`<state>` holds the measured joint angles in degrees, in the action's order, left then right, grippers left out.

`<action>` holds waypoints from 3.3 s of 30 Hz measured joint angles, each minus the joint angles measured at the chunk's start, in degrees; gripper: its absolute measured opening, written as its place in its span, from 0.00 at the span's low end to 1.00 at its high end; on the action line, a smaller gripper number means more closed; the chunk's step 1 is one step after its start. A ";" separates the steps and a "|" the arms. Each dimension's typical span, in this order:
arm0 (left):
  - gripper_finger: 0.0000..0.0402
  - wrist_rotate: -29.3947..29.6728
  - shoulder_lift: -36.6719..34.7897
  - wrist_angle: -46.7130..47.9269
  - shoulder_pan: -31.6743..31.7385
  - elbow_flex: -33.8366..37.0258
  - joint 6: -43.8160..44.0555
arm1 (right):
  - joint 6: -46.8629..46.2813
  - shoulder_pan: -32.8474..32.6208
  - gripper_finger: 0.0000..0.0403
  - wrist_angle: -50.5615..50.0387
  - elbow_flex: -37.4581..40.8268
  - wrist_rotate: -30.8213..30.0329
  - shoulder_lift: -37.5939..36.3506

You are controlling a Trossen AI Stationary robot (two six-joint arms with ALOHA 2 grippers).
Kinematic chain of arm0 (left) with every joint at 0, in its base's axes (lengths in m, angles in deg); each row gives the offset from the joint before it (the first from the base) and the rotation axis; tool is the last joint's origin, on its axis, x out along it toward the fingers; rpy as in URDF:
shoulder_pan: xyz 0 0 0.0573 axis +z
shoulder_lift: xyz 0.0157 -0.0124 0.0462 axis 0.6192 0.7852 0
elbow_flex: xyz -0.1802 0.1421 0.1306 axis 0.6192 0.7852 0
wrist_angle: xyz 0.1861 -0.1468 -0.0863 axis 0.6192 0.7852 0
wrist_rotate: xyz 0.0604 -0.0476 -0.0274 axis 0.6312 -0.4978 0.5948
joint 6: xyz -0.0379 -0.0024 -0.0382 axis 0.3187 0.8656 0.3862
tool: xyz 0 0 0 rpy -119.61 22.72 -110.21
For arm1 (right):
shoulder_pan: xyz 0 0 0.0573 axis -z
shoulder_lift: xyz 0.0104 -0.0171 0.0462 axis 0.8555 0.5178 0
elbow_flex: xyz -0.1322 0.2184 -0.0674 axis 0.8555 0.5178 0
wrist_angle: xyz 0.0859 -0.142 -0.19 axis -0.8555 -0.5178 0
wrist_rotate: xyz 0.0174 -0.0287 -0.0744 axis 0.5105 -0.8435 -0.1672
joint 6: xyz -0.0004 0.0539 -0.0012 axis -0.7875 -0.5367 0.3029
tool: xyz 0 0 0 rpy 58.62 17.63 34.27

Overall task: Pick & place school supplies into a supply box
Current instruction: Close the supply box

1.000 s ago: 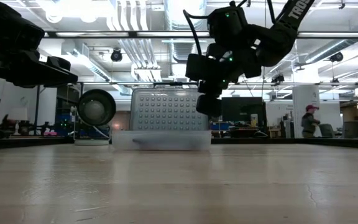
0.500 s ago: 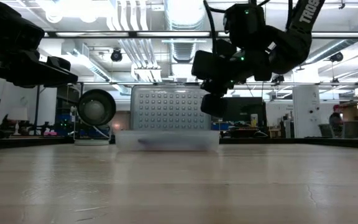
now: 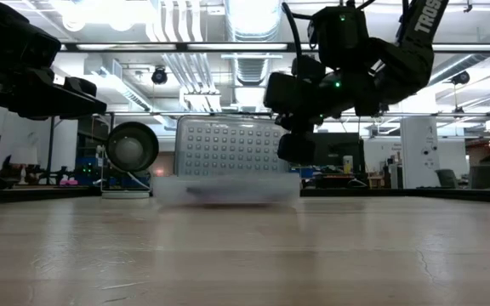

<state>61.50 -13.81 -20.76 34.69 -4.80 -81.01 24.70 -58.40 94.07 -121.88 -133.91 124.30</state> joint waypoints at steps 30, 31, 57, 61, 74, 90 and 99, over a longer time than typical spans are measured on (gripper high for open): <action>0.22 -0.01 0.00 -0.02 0.00 0.00 -0.02 | 6.83 -2.22 0.02 -0.72 -3.02 -1.27 0.48; 0.22 -0.02 0.00 -0.02 0.02 0.00 -0.02 | 7.09 -2.44 0.02 -0.73 -3.10 -1.39 0.48; 0.22 0.00 0.00 0.00 0.00 0.00 0.00 | 8.05 -7.51 0.02 -1.39 -3.13 -1.26 -1.45; 0.22 -0.01 0.00 0.00 0.02 0.02 -0.02 | 7.68 -8.31 0.02 -1.61 -3.13 -1.41 -1.45; 0.22 0.00 0.00 -0.02 0.02 0.02 -0.02 | 5.21 -12.24 0.02 -1.65 -3.13 -1.70 -1.47; 0.22 0.00 0.00 0.00 0.00 0.00 0.00 | 3.75 -12.56 0.02 -1.82 -3.13 -1.81 -1.47; 0.22 -0.02 0.00 0.00 0.00 0.00 0.00 | 3.16 -12.54 0.02 -2.86 -3.67 -1.35 -1.47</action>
<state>61.48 -13.81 -20.76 34.69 -4.80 -81.02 27.85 -70.94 91.22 -125.55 -135.26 122.83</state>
